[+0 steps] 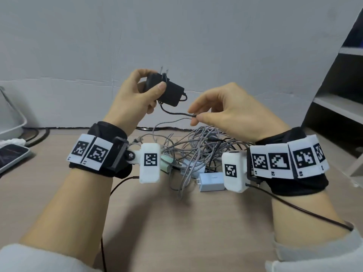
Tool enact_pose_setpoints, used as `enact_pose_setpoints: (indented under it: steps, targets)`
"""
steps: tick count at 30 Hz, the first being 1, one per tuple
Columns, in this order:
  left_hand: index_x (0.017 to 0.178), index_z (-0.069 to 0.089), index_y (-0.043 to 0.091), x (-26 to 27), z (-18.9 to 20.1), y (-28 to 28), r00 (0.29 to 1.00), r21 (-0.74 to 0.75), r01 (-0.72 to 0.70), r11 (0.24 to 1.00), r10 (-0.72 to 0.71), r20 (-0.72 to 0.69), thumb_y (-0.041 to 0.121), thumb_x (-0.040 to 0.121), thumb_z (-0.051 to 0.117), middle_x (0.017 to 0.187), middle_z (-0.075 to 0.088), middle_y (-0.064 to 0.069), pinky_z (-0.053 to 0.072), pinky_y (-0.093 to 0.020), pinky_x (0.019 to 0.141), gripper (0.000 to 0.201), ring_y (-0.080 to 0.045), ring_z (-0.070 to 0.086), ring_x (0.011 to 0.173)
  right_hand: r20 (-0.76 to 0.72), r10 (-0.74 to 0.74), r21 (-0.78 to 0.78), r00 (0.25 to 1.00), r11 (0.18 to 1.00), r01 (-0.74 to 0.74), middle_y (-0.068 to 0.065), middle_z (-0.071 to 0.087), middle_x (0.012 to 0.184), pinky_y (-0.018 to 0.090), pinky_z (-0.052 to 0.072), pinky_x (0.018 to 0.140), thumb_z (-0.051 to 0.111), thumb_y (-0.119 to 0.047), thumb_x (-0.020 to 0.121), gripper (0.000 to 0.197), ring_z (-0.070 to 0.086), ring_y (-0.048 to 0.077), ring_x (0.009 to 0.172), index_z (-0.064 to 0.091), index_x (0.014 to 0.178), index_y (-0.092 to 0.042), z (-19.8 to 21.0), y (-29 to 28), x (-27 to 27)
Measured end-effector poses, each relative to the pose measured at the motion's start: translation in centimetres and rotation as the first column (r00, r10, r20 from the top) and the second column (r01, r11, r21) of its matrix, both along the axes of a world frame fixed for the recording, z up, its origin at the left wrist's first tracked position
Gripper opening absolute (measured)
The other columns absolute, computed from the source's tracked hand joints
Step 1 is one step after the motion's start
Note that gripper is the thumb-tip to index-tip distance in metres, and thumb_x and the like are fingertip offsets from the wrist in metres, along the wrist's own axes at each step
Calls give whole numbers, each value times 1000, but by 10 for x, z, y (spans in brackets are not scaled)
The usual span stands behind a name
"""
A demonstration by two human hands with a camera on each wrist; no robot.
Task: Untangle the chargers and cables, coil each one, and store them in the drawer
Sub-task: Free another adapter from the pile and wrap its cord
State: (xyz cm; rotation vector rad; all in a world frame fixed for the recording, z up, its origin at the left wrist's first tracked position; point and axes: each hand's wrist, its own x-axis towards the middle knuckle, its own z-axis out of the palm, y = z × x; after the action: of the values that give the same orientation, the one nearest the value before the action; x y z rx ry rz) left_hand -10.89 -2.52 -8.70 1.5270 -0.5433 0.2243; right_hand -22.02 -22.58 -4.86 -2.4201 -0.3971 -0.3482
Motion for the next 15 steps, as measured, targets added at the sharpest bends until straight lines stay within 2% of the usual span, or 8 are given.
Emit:
enact_pose_setpoints:
  steps: [3,5,7,9,11,13,15]
  targets:
    - [125,55,14,-1,-5,-7,1000,172,12,985,-17,26,17,96,67,83,64,3,43,-24,57,31,-10,51,59,61,53,79,997,995,-58,-5,78,82,35,54,79,68,-7,91,15,70,15,80,75,97,-18,1,5,-1]
    - [123,57,17,-4,-8,-12,994,284,101,953,-109,13,15,96,66,85,67,5,42,-25,58,28,-9,51,59,166,14,137,986,990,-37,-3,77,79,38,56,83,67,-5,89,15,73,16,84,74,97,-15,-1,4,4]
    - [122,58,17,-9,-7,-13,977,328,211,921,-211,-38,15,98,64,91,69,-1,43,-27,59,25,-13,50,63,250,-74,190,965,982,26,-3,76,77,33,57,81,68,-8,88,12,72,13,82,74,96,-15,-2,-1,11]
    - [123,59,14,-12,-6,-11,957,313,291,904,-276,-92,19,98,63,97,67,-8,45,-28,60,25,-16,50,66,279,-152,230,948,969,87,-5,75,76,23,53,75,71,-12,89,7,71,7,77,74,93,-15,-4,-8,15]
    - [125,58,9,-14,-4,-9,928,266,371,890,-342,-150,25,96,65,96,65,-8,44,-27,60,34,-17,49,66,286,-199,257,937,958,124,-7,74,76,17,48,68,73,-16,88,1,67,2,70,74,89,-17,-6,-13,18]
    - [130,55,3,-16,-3,-9,899,240,433,869,-397,-187,26,94,66,92,63,-8,41,-26,58,44,-17,47,64,287,-228,264,930,952,152,-9,71,75,15,44,62,76,-20,88,2,59,-2,62,74,86,-19,-9,-16,23]
    - [131,55,0,-17,-3,-8,872,208,481,852,-440,-212,23,95,63,94,54,-13,40,-24,57,43,-17,45,65,279,-235,269,931,950,159,-10,70,73,16,43,61,75,-21,88,4,57,-2,60,74,85,-20,-11,-16,25]
